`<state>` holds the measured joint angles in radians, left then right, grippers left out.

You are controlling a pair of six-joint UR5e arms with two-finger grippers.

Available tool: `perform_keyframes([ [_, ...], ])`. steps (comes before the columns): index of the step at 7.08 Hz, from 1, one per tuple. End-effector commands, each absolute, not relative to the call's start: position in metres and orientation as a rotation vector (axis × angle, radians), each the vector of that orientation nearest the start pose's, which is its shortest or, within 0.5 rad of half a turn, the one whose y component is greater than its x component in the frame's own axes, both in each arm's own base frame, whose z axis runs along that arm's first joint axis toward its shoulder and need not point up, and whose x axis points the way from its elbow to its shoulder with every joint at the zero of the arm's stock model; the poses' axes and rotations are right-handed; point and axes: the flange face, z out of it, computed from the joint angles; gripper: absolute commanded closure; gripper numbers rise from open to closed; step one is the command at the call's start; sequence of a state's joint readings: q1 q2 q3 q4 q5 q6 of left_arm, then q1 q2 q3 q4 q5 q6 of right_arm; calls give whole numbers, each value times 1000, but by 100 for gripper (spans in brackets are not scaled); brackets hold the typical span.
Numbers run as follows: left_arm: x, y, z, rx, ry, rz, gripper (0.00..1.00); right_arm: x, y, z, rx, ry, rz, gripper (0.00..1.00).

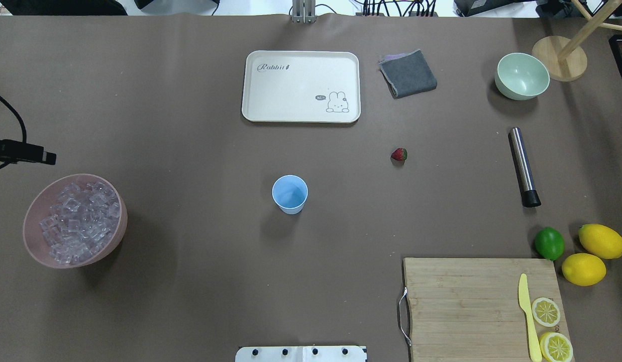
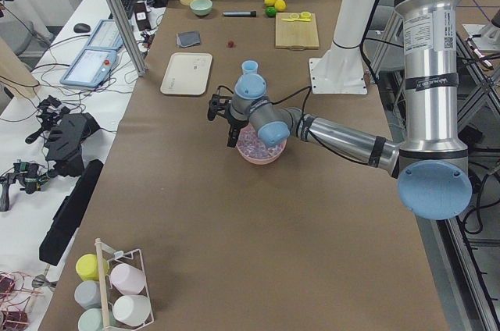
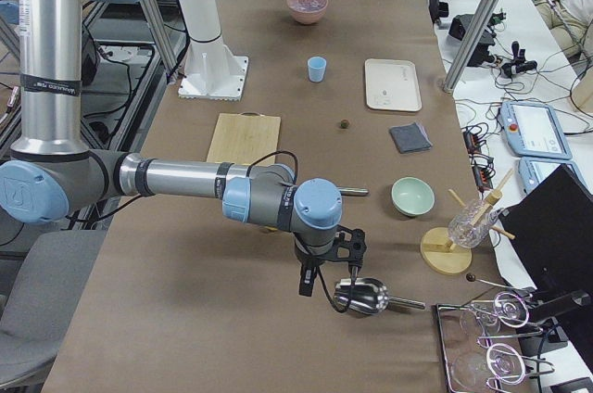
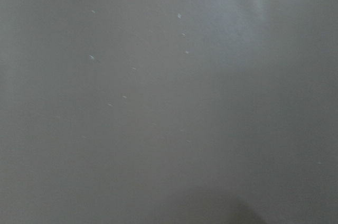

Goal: Mash ice and strawberries in cup
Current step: 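Lower the left gripper into the pink bowl of ice cubes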

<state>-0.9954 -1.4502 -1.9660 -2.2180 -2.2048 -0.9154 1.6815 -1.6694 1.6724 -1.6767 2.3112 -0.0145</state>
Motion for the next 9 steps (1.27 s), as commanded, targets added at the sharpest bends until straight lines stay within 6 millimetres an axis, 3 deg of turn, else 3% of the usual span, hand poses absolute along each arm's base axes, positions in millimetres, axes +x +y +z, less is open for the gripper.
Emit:
perform_keyframes([
  [1,230,-388,428,178,1079,47,2,114,-431,669,-55,-747,131,0],
  [2,237,-385,424,177,1088,67,3,115,-430,670,-56,-746,133,0],
  [3,243,-384,421,174,1094,80,19,115,-429,672,-61,-748,136,0],
  [6,261,-379,427,158,1087,119,34,114,-422,676,-70,-748,139,0],
  [9,268,-379,441,134,1069,121,34,114,-423,674,-66,-748,137,0],
])
